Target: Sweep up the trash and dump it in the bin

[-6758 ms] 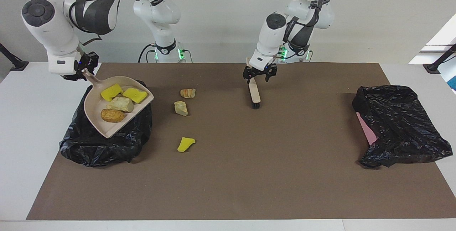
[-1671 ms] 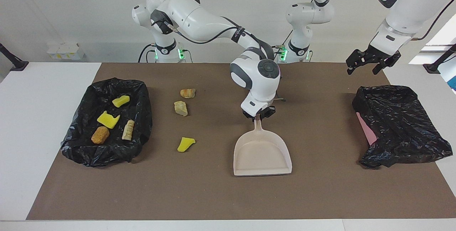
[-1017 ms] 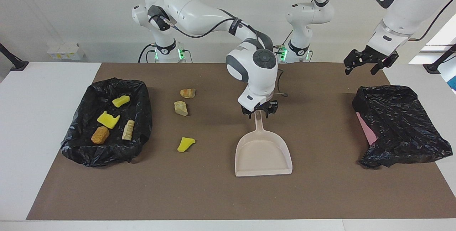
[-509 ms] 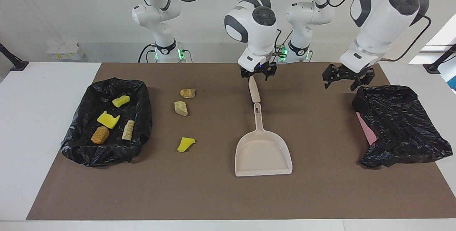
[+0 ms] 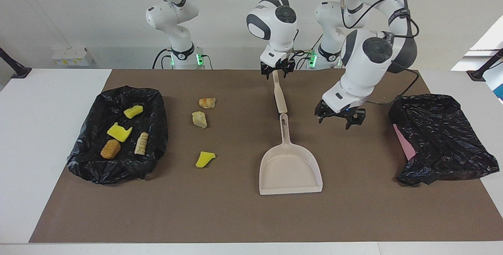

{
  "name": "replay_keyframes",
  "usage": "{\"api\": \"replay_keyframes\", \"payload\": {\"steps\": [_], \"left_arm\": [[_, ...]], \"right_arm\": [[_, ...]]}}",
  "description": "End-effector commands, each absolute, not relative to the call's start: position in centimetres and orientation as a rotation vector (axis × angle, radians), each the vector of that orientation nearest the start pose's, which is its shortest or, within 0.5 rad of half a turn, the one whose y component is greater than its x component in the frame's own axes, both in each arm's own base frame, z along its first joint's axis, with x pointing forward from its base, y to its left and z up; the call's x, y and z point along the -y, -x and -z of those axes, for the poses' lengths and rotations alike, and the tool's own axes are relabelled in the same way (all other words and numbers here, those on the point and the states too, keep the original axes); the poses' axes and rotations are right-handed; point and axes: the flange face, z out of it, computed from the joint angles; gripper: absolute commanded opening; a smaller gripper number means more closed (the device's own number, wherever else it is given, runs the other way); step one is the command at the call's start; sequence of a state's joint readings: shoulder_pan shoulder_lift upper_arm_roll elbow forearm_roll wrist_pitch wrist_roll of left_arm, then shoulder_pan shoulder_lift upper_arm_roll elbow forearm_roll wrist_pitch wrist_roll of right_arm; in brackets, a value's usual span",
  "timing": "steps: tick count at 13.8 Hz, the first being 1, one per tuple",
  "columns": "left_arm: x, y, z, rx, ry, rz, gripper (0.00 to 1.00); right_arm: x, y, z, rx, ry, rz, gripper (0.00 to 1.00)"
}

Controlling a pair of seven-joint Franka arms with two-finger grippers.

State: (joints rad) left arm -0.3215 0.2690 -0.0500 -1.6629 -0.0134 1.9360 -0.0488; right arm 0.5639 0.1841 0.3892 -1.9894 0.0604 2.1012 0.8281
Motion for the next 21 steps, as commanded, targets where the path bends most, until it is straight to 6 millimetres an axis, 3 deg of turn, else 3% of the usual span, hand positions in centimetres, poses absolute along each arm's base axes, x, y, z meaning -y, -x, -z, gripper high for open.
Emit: {"api": "replay_keyframes", "payload": {"steps": [1,4,9,10,11,13,14,17,19,21], "left_arm": [[26.5,-59.4,-43.4,-0.465,3.139,0.042,1.00],[29.9,-58.3,-40.7,-0.419,3.155,0.078,1.00],[33.8,-54.7,-35.7,-0.423,3.147,0.051,1.00],[34.3,-54.3,-35.7,-0.435,3.142,0.035,1.00],[34.2,-54.3,-35.6,-0.435,3.140,0.030,0.87],[34.1,-54.3,-35.8,-0.434,3.137,0.017,0.17],[33.8,-54.6,-35.8,-0.438,3.138,0.029,0.00],[33.2,-55.2,-36.3,-0.445,3.137,0.040,0.00],[31.4,-56.2,-37.8,-0.499,3.096,0.083,0.00],[29.5,-57.4,-40.0,-0.564,3.056,0.100,0.00]], "right_arm": [[-47.5,-32.5,-36.5,0.086,3.080,-0.198,0.78],[-47.0,-31.3,-34.6,0.100,3.095,-0.212,0.77],[-46.9,-31.3,-34.0,0.032,3.039,-0.283,0.69],[-46.9,-31.2,-34.0,0.028,3.035,-0.288,0.67],[-46.8,-31.2,-34.0,0.023,3.037,-0.290,0.65],[-46.4,-31.0,-33.6,0.014,3.041,-0.311,0.60],[-46.3,-30.9,-33.6,0.017,3.043,-0.315,0.54],[-46.3,-30.8,-33.6,0.010,3.048,-0.322,0.19],[-46.4,-30.6,-33.7,0.002,3.050,-0.325,0.00],[-46.5,-30.3,-34.0,-0.012,3.059,-0.334,0.00]]}}
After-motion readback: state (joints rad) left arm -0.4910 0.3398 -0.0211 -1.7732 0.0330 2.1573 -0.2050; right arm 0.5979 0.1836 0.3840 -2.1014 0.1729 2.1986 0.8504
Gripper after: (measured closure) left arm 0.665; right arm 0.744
